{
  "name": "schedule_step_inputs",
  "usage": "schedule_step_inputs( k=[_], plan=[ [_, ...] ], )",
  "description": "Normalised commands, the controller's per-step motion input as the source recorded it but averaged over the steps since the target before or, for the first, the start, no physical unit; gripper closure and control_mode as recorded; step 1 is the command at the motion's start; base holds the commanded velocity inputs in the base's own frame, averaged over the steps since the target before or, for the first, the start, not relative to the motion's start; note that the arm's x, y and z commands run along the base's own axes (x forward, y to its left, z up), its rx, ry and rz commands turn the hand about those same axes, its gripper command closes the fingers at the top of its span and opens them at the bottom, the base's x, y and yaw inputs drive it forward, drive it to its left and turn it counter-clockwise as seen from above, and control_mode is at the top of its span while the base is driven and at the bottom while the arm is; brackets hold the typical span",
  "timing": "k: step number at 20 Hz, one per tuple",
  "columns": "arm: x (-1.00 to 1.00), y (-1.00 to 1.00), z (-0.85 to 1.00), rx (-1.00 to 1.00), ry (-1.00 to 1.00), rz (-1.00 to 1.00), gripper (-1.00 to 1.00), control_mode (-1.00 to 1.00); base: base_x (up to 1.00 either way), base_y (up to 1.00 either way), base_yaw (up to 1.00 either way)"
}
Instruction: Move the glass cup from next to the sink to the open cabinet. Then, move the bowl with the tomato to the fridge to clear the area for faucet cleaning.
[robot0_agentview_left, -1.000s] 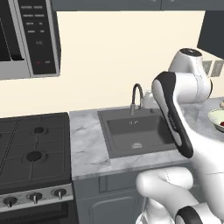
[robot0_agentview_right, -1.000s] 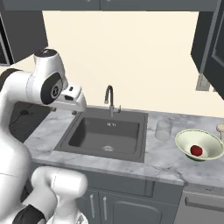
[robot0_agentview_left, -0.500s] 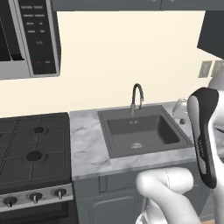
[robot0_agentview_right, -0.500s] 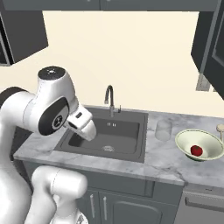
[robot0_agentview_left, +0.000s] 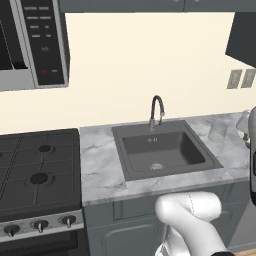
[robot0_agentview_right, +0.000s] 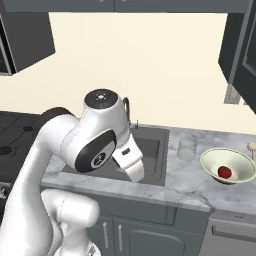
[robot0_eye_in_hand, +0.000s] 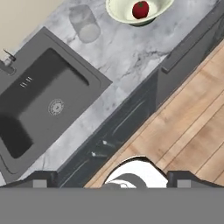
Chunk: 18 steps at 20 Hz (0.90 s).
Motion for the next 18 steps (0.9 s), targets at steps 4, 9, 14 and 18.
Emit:
schedule_step_inputs(
  k=[4,9,14,18],
  plan=[
    [0.48,-1.0,0.0,0.03,0.0,-0.29,-1.0,-1.0,0.0,0.0,0.0],
    [0.92,-0.91,0.0,0.02,0.04,-0.15,-1.0,-1.0,0.0,0.0,0.0],
    [1.0,-0.18,-0.14,0.0,0.02,-0.07,-1.0,-1.0,0.0,0.0,0.0],
    [1.0,-0.06,-0.37,0.0,0.0,-0.05,-1.0,-1.0,0.0,0.0,0.0]
  ],
)
